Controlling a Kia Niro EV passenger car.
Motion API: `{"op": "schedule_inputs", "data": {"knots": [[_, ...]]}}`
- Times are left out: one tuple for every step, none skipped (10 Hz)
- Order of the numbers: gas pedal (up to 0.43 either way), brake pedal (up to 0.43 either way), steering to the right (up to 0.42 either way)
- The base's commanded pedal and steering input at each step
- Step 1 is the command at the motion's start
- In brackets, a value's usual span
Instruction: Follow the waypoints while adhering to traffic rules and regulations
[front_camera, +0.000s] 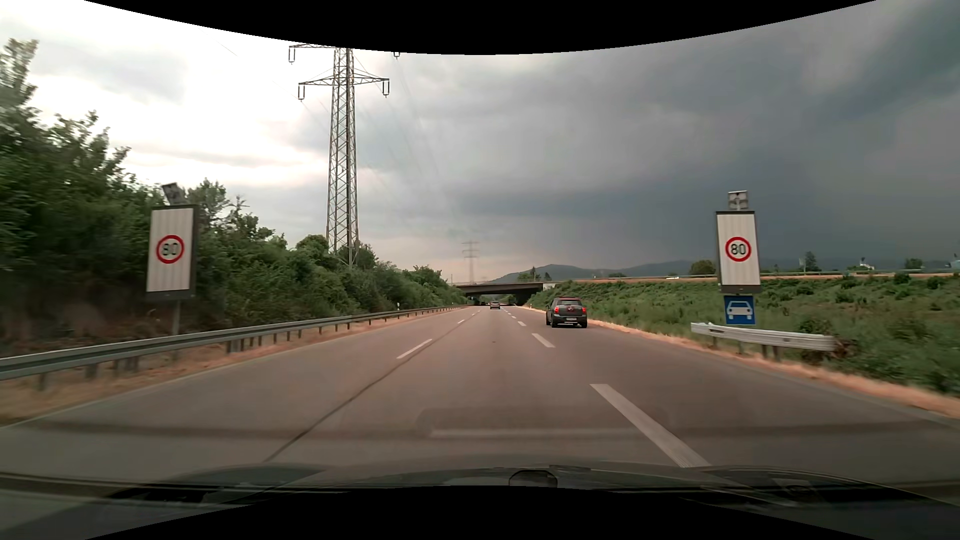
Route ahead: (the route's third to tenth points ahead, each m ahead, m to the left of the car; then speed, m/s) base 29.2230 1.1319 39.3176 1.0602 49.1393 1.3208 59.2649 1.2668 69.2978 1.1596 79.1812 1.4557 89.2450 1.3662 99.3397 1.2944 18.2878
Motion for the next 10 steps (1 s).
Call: {"op": "schedule_inputs", "data": {"knots": [[0.130, 0.000, -0.002], [0.130, 0.000, -0.003], [0.130, 0.000, -0.003], [0.130, 0.000, -0.002], [0.118, 0.000, -0.002], [0.110, 0.000, -0.002], [0.110, 0.000, -0.003], [0.110, 0.000, -0.003], [0.110, 0.000, -0.003], [0.110, 0.000, -0.003]]}}
